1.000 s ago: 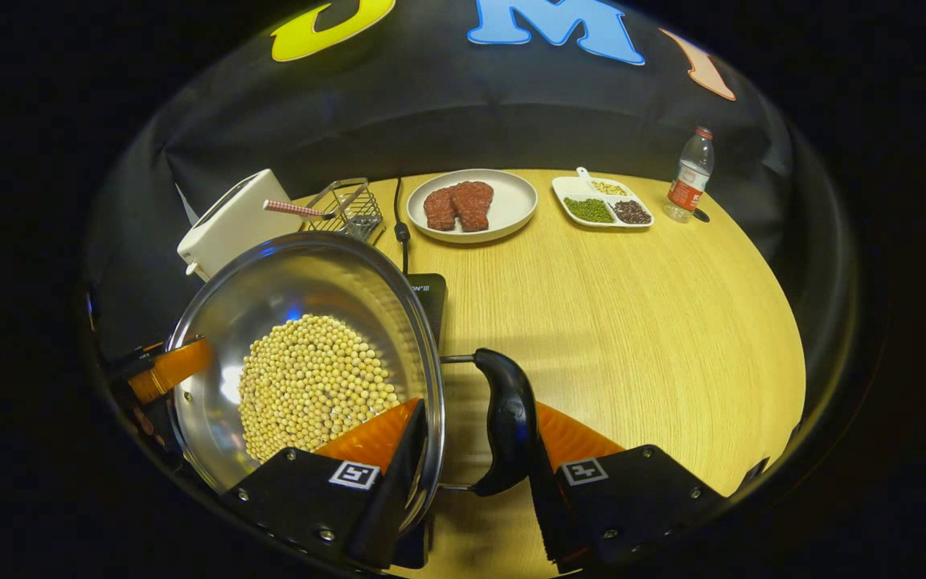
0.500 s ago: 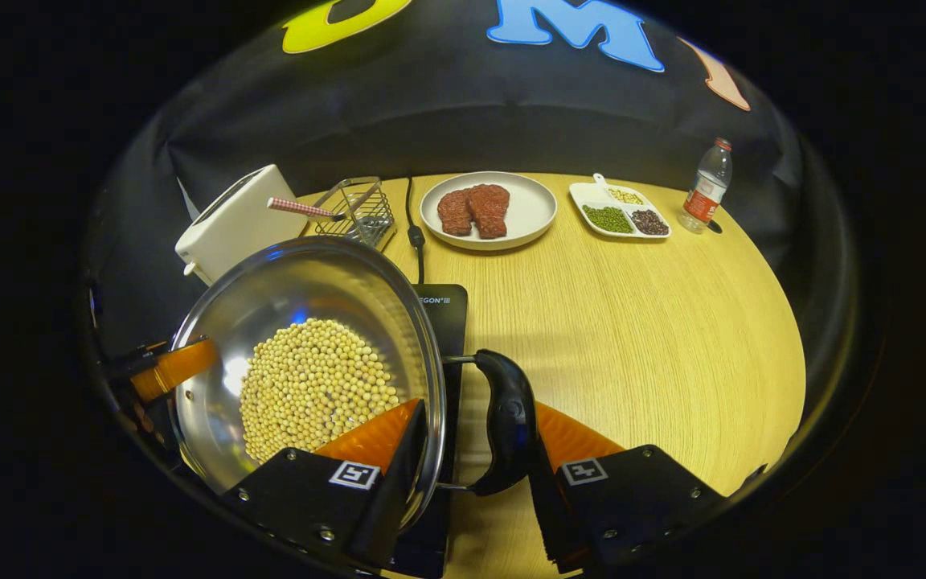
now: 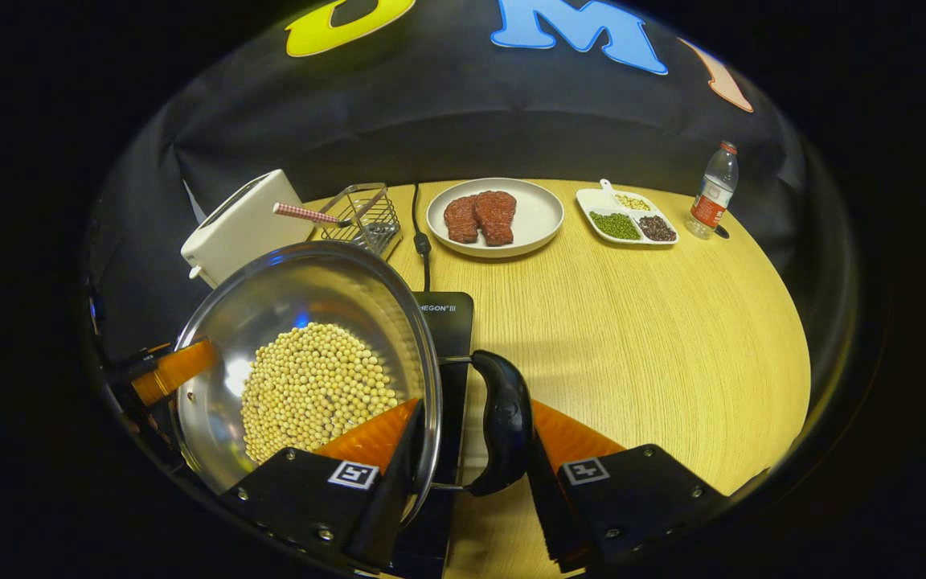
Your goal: First push the handle of the pot to place it horizontally, then grasp the pot with both hands and set it on the induction cooktop.
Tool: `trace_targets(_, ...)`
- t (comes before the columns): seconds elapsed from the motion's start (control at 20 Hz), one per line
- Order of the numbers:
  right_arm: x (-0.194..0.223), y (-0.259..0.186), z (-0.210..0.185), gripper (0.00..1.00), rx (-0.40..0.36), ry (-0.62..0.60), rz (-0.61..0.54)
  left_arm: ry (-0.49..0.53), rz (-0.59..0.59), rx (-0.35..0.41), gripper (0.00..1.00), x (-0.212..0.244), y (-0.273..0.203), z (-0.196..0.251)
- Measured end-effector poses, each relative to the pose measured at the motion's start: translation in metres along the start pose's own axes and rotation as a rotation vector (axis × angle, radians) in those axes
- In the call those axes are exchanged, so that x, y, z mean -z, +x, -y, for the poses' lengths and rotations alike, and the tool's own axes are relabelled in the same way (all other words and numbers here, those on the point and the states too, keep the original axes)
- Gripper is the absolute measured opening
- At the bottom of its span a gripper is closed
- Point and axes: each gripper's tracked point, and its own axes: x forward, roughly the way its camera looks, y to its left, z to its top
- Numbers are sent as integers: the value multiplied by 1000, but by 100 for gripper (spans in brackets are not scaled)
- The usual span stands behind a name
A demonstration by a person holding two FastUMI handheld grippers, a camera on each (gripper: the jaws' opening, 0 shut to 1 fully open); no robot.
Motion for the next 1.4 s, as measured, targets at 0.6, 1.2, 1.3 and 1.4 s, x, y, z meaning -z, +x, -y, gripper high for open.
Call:
trace_targets(0.6,-48,-54,15,90,-27,-53,261,-85,267,-142,96,-59,-77,-21)
trace_targets(1.2,-146,-259,118,89,12,-64,718,12,643,-24,93,-177,-245,204)
trace_targets(1.3,-155,-287,150,89,40,-39,760,-4,688,17,96,-193,-261,255)
trace_targets(1.4,-158,-315,181,89,71,-25,790,-22,713,71,93,-199,-283,303)
